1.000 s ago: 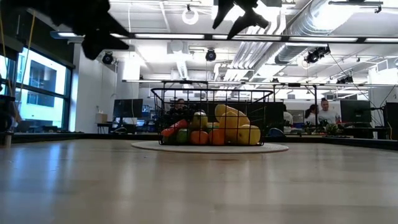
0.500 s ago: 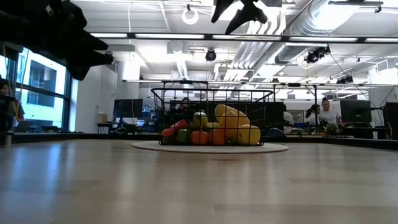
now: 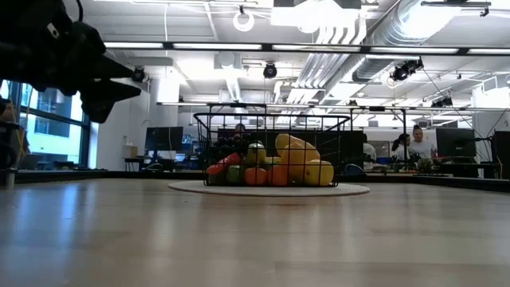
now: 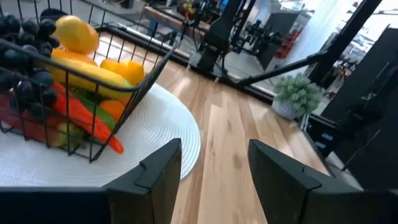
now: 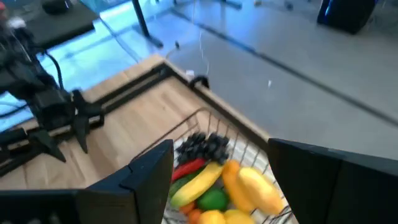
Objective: Build produce basket
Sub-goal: Return to Home Position
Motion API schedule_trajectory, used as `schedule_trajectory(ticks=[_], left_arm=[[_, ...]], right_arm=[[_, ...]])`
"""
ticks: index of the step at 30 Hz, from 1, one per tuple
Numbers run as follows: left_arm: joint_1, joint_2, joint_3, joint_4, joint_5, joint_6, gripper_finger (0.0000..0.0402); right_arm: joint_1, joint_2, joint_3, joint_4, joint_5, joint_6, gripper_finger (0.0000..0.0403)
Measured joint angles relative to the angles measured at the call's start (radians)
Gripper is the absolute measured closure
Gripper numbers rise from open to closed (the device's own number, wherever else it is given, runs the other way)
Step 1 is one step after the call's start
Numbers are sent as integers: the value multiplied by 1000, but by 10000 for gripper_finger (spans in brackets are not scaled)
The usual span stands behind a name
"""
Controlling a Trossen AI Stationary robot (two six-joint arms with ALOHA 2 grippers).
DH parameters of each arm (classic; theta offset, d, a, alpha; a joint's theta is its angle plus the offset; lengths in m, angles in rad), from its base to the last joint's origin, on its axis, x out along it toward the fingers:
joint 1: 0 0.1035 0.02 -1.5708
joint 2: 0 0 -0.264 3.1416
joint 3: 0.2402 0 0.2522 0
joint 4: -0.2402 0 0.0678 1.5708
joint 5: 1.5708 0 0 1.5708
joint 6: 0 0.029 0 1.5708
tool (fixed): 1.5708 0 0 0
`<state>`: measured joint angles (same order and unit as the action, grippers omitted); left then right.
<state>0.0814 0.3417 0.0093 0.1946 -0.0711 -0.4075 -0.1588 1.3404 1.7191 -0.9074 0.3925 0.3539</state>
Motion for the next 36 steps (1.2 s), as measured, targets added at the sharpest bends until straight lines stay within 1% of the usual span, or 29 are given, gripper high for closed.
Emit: schedule_trajectory(ticks=[5, 7, 9, 12, 15, 18, 21, 28, 32, 34, 36], left_arm=[[16, -1, 1, 66, -1, 22, 227], [26, -1, 2, 95, 2, 25, 227], [33, -1, 2, 115, 13, 25, 227], [36, 0, 2, 137, 14, 26, 227], [36, 0, 3, 154, -9, 25, 227], [36, 0, 3, 167, -23, 26, 227], [36, 0, 3, 168, -24, 56, 227], [36, 0, 3, 169, -19, 179, 227], [36, 0, 3, 169, -19, 280, 227], [36, 0, 3, 169, -20, 303, 227], [36, 0, 3, 169, -20, 302, 227]], right_arm=[[-3, -141, 0, -41, 5, -81, 162], [13, -185, 0, -83, 26, -90, 162], [36, -218, 0, -146, 74, -84, 162], [81, -250, 0, -272, 168, -29, 162], [134, -279, -30, -351, 273, 39, 162], [177, -361, -167, -333, 351, 81, 162], [198, -475, -349, -235, 361, 117, 162], [215, -720, -725, 112, 195, 25, 162], [214, -842, -905, 220, 176, 19, 162], [214, -903, -994, 279, 173, 25, 162], [214, -960, -1079, 348, 148, 19, 162]])
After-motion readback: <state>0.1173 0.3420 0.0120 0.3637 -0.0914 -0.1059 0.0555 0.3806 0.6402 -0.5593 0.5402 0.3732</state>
